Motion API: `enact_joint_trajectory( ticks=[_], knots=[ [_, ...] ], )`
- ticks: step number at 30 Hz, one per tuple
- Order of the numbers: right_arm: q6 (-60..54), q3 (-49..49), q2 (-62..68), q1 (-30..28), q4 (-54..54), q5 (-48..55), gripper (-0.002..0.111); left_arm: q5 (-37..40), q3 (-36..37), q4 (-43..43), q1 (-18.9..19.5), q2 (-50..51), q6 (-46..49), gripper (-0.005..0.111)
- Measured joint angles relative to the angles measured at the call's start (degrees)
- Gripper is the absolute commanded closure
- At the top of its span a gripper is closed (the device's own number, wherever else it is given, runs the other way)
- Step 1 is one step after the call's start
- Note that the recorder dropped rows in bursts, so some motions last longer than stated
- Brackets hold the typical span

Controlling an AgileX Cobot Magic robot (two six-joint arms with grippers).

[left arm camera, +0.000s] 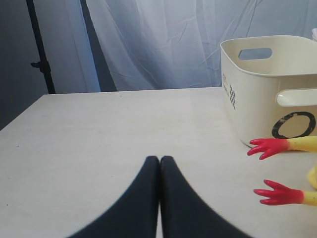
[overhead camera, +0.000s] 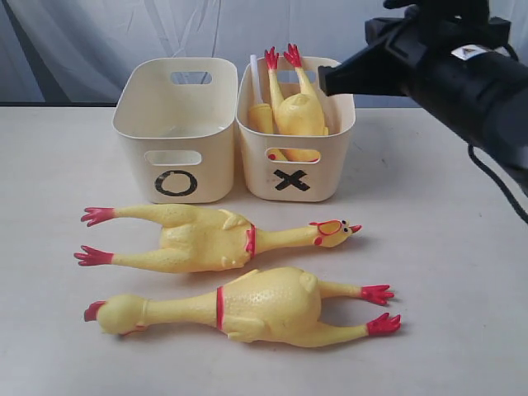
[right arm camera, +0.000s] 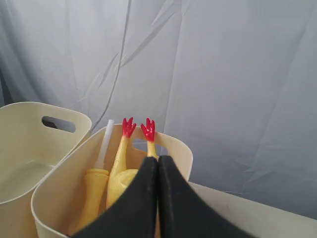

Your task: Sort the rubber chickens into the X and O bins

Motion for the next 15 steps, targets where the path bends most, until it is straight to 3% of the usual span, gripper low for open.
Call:
enact_joint_trajectory(
  ticks=[15],
  knots=[
    [-0.12, 13.00, -25.53, 0.00, 0.22, 2.56, 0.108, 0.00, 0.00, 0.00, 0.00, 0.00, 0.00, 0.107]
  ],
)
